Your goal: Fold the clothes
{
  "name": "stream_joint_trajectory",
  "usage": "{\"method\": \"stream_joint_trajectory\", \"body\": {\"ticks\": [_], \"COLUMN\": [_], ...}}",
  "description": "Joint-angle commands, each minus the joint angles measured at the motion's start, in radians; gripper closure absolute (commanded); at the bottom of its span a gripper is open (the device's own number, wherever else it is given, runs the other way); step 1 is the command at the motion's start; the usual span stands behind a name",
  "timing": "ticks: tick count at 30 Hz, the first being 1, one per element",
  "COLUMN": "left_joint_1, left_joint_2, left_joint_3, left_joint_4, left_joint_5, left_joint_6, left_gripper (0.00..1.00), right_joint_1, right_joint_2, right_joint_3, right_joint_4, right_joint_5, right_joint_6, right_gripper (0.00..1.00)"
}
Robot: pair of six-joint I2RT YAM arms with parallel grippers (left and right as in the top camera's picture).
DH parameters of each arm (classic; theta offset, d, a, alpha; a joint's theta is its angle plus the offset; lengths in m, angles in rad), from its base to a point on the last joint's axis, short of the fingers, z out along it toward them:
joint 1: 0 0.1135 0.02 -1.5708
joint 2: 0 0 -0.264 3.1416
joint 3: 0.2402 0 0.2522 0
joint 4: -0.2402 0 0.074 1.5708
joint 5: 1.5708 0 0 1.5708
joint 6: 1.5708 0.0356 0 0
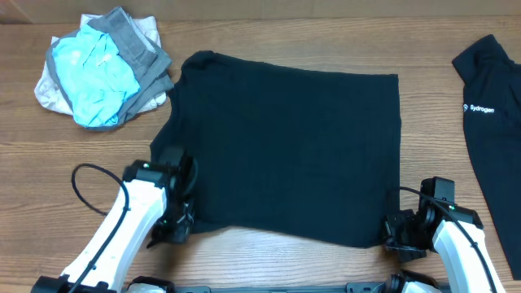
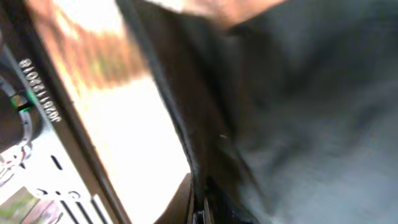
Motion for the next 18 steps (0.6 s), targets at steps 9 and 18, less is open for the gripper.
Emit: {"method": "stream_joint_trajectory", "body": {"ticks": [9, 18], "left_joint_1": [0.004, 0.004], "left_joint_2": [0.007, 0.014], "left_joint_3": [0.145, 0.144], "left_joint_4": [0.071, 0.14], "left_joint_5": [-0.073, -0.203], "left_joint_6": [0.138, 0.185], "left_gripper": [0.96, 0.96], "right_joint_1": [-0.002, -0.002], "right_joint_2": [-0.009, -0.009], "right_joint_3": [-0.004, 0.008], "right_joint_4": [0.101, 0.203], "right_joint_5": [-0.031, -0.058], "right_joint_6": [0.018, 0.039], "right_gripper": [0.96, 0.96]}}
